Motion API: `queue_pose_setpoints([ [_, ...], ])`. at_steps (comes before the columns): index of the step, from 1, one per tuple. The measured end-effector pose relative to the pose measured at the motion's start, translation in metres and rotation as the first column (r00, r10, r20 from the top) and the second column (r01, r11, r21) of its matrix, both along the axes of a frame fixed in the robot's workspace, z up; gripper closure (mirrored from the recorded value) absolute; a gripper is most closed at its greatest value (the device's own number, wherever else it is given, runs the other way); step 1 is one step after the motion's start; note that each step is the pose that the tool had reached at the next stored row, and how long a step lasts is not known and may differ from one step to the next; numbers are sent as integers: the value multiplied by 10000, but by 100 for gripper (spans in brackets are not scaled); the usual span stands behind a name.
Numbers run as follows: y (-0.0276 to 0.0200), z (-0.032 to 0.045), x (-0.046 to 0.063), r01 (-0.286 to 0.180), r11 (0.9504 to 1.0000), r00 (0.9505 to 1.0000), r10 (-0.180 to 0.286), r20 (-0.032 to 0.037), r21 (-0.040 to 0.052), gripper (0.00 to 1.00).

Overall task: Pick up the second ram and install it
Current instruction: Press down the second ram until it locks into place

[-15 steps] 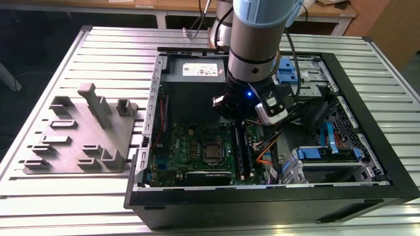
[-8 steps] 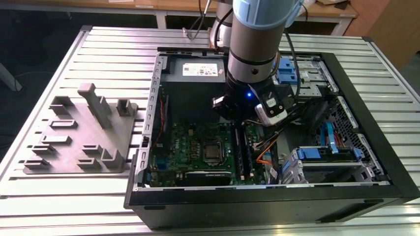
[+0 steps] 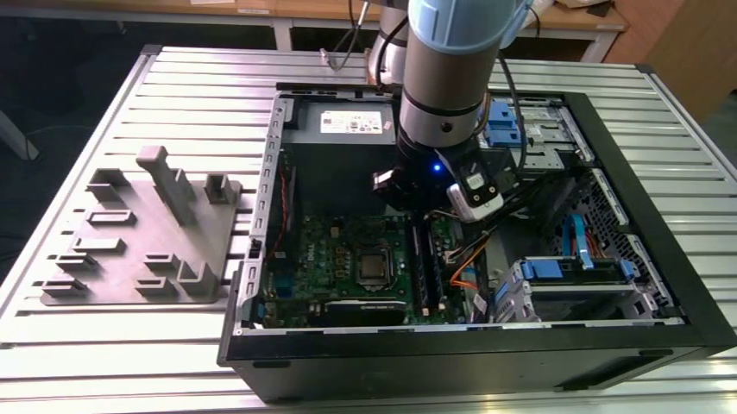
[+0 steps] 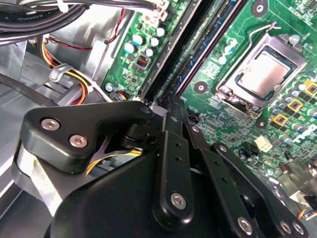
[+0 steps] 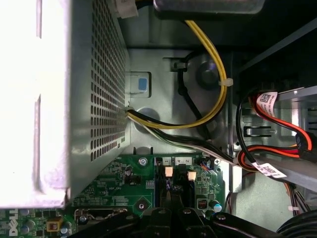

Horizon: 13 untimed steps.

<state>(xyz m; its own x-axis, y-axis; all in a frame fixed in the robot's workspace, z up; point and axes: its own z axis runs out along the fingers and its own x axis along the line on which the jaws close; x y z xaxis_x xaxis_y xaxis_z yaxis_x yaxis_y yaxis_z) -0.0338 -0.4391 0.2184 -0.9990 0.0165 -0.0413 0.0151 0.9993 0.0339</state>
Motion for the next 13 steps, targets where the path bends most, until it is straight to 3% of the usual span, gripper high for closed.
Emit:
queue_pose_setpoints([
  [13, 2, -2, 1, 1, 10000, 10000, -1, 7, 13, 93],
])
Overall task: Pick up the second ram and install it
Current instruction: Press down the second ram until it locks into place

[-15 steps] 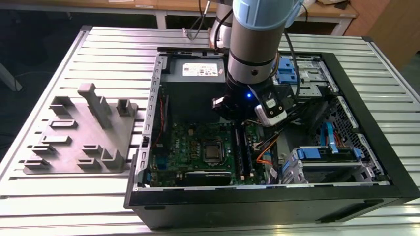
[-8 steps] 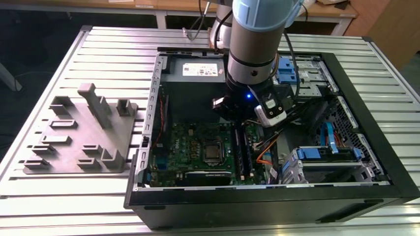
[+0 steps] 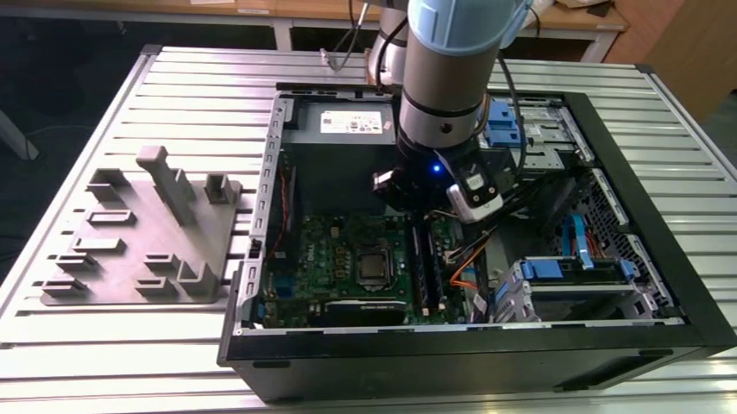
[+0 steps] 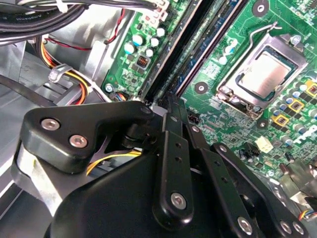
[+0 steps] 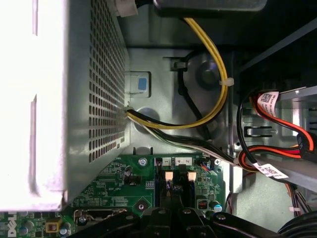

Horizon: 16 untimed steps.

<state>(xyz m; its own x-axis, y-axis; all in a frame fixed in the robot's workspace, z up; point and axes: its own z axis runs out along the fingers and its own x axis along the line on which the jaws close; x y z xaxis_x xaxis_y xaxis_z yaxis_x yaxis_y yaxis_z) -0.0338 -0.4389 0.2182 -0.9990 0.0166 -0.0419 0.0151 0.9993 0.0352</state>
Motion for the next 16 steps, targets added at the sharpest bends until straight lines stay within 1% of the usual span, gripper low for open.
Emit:
queue_pose_setpoints([
  [7, -1, 156, -1, 0, 10000, 10000, 0, -6, -16, 93],
  [9, -1, 158, 0, 0, 10000, 10000, 0, -6, -18, 93],
  [11, -5, 159, -1, -1, 10000, 10000, 1, -7, -40, 93],
  [13, -27, 159, -1, 0, 10000, 10000, 0, -7, -45, 93],
  [16, -94, 159, -1, 0, 10000, 10000, 0, -6, -46, 93],
])
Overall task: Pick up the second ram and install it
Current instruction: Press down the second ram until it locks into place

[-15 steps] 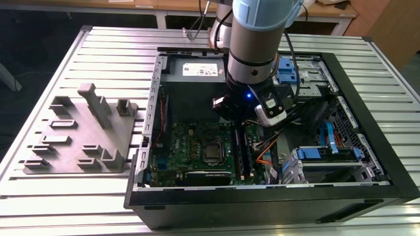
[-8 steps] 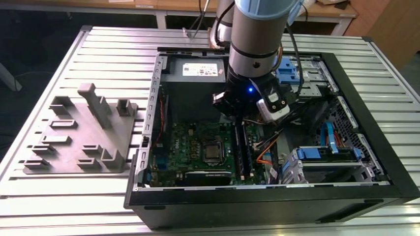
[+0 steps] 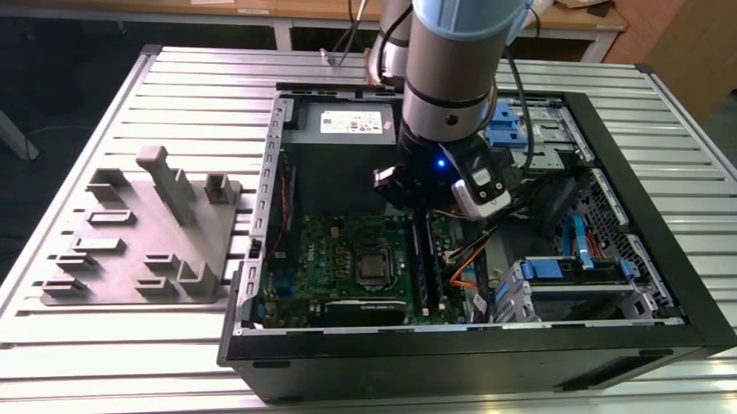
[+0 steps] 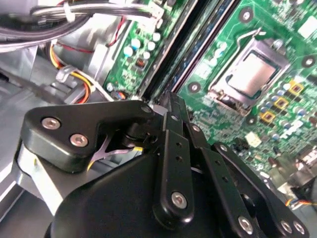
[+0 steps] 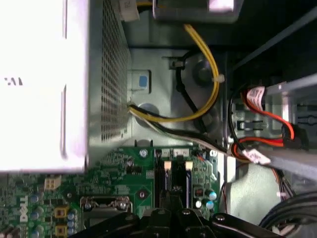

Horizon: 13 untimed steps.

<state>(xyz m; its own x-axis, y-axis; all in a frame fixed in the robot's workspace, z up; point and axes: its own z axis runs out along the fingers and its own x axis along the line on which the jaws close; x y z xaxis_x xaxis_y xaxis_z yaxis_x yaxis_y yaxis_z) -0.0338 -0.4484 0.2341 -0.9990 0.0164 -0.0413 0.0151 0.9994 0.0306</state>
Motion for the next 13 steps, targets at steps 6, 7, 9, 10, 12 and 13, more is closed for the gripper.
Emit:
queue_pose_setpoints([
  [6, -180, 0, 0, 0, 10000, 10000, 0, 0, 0, 93],
  [7, -210, 0, 0, -1, 10000, 10000, 1, 0, -1, 93],
  [9, -271, 0, 0, 0, 10000, 10000, 0, 0, 0, 93],
  [10, -302, 0, 0, 0, 10000, 10000, 0, 1, 1, 93],
  [12, -365, 0, 0, 0, 10000, 10000, 0, 1, 0, 93],
  [13, -395, -1, 0, 0, 10000, 10000, 0, 0, 1, 93],
])
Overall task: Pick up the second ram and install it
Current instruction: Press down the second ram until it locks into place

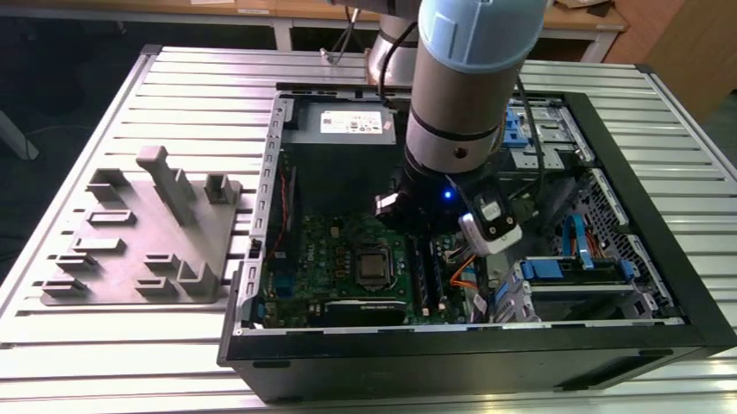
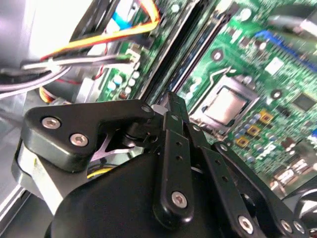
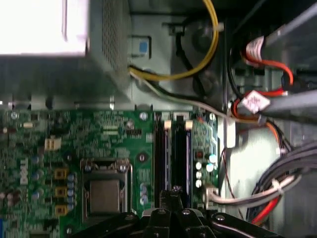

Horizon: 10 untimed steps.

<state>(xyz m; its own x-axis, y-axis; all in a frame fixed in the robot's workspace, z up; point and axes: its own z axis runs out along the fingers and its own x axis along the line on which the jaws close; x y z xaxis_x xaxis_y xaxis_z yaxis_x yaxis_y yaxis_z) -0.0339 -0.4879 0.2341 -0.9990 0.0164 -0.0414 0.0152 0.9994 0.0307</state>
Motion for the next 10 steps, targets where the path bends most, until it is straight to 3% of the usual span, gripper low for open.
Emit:
queue_pose_setpoints([
  [10, -269, -8, 1, -1, 10000, 10000, 1, 0, 1, 93],
])
